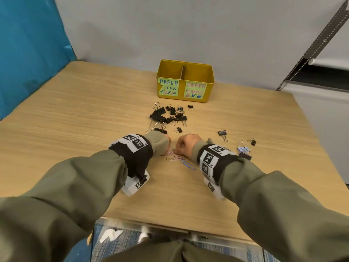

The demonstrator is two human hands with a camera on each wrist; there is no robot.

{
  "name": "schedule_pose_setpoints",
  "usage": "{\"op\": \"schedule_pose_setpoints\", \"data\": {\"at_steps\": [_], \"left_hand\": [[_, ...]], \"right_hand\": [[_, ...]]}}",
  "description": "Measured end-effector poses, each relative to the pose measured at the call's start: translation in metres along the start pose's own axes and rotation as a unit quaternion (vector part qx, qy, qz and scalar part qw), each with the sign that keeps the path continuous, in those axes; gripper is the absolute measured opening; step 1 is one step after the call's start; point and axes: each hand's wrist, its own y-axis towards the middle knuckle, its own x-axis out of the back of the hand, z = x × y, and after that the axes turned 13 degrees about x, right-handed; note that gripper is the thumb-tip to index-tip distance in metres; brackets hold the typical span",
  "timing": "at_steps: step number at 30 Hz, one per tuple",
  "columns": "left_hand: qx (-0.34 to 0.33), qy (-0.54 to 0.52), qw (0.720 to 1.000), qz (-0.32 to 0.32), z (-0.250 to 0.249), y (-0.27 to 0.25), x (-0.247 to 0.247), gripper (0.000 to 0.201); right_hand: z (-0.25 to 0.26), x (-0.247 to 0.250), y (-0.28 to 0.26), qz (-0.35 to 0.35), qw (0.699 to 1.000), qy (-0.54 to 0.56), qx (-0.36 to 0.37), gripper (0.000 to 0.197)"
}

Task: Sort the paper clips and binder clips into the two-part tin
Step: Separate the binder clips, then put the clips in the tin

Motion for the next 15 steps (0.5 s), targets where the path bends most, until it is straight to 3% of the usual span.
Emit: {"op": "schedule_pose_setpoints", "data": {"at_steps": [3,7,11,12,15], "left_hand": [[-0.02,0.003,1.0,0.005,0.003,-0.01,0.003,0.027],[-0.013,-0.042,0.997,0.058,-0.003,-0.011,0.001,0.018],[0.019,-0.022,0.997,0.067,-0.015,0.0,-0.006,0.036],[0.03,-0.018,0.997,0.067,-0.014,0.003,-0.009,0.038],[0.031,0.001,0.998,0.058,-0.013,0.005,-0.013,0.037]], "right_hand": [[0.009,-0.002,0.005,0.014,0.999,-0.019,-0.032,0.025],[0.016,0.007,0.003,0.054,0.996,-0.056,-0.049,0.016],[0.013,0.011,-0.001,0.102,0.989,-0.107,-0.028,0.018],[0.01,0.011,-0.003,0.099,0.99,-0.095,-0.018,0.01],[0.002,0.009,-0.008,0.074,0.997,0.01,-0.019,0.02]]}}
